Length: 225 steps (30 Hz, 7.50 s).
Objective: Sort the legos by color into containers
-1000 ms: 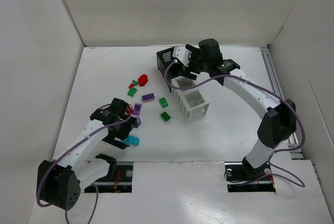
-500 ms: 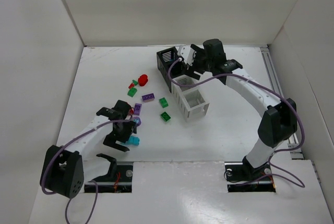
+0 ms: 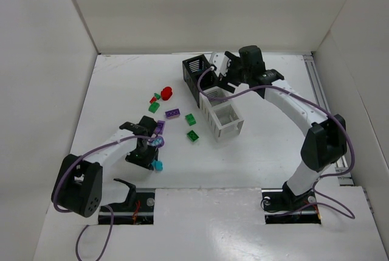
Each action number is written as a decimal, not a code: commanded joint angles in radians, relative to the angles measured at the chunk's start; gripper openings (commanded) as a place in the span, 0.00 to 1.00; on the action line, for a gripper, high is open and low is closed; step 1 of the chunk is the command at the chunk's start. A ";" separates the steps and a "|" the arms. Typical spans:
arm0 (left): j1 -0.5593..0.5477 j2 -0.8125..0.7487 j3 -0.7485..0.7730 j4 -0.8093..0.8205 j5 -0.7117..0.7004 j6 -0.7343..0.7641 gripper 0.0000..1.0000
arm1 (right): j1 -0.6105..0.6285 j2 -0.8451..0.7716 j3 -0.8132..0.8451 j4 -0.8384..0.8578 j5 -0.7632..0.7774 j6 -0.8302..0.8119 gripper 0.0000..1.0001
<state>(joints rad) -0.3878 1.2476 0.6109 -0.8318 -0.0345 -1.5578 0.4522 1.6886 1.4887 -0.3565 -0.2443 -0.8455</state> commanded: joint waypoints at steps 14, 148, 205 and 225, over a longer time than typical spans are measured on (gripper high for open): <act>-0.123 -0.065 0.366 -0.161 -0.298 0.126 0.11 | 0.103 -0.213 -0.142 0.089 0.039 -0.020 0.85; -0.140 -0.333 0.336 0.232 -0.266 0.685 1.00 | 0.249 -0.012 -0.164 0.322 -0.371 0.077 0.20; 0.187 0.150 0.208 0.375 -0.215 0.633 0.92 | 0.026 -0.084 -0.133 0.177 -0.124 0.097 1.00; 0.196 0.268 0.251 0.370 -0.274 0.482 0.33 | 0.046 -0.279 -0.255 0.157 -0.020 0.115 1.00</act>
<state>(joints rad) -0.2001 1.5295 0.8371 -0.4126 -0.2646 -1.0477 0.4881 1.4631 1.2583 -0.2352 -0.2832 -0.7467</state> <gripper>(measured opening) 0.354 0.995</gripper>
